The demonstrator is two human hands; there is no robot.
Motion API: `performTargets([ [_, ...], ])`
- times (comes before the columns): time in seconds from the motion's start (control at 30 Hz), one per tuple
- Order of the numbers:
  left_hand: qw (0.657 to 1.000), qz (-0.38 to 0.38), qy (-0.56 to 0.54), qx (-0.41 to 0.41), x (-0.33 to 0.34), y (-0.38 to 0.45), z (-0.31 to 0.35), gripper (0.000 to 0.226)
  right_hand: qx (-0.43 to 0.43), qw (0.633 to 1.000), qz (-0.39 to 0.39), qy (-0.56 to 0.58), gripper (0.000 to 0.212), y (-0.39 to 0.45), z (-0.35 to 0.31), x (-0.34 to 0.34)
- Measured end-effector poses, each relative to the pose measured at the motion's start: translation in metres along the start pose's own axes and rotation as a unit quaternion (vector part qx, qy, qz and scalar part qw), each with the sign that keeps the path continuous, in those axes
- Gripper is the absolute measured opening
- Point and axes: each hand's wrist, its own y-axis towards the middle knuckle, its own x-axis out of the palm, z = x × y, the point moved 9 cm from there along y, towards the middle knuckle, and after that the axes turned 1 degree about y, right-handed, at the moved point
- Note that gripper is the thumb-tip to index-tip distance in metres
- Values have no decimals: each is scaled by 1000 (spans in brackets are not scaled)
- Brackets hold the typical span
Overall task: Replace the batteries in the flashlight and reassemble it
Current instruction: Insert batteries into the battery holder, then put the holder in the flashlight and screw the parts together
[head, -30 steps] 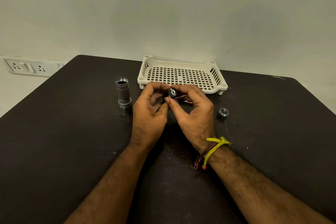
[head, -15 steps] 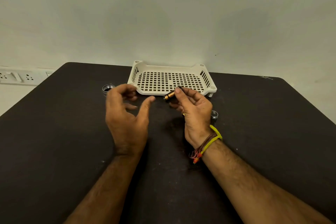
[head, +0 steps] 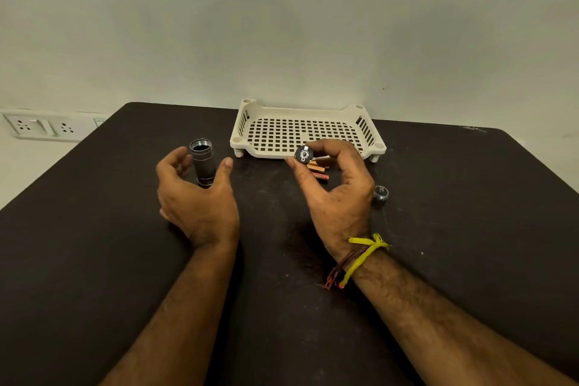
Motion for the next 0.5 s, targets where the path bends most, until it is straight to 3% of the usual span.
performTargets([
  [0.17, 999, -26, 19, 7, 7, 0, -1, 38, 4, 1000, -15, 12, 23, -1, 4, 5],
  [0.4, 965, -156, 0, 213, 29, -28, 45, 35, 202, 964, -36, 171, 21, -13, 40, 21],
  [0.5, 958, -186, 0, 217, 36, -29, 43, 39, 215, 957, -13, 197, 20, -10, 41, 17],
])
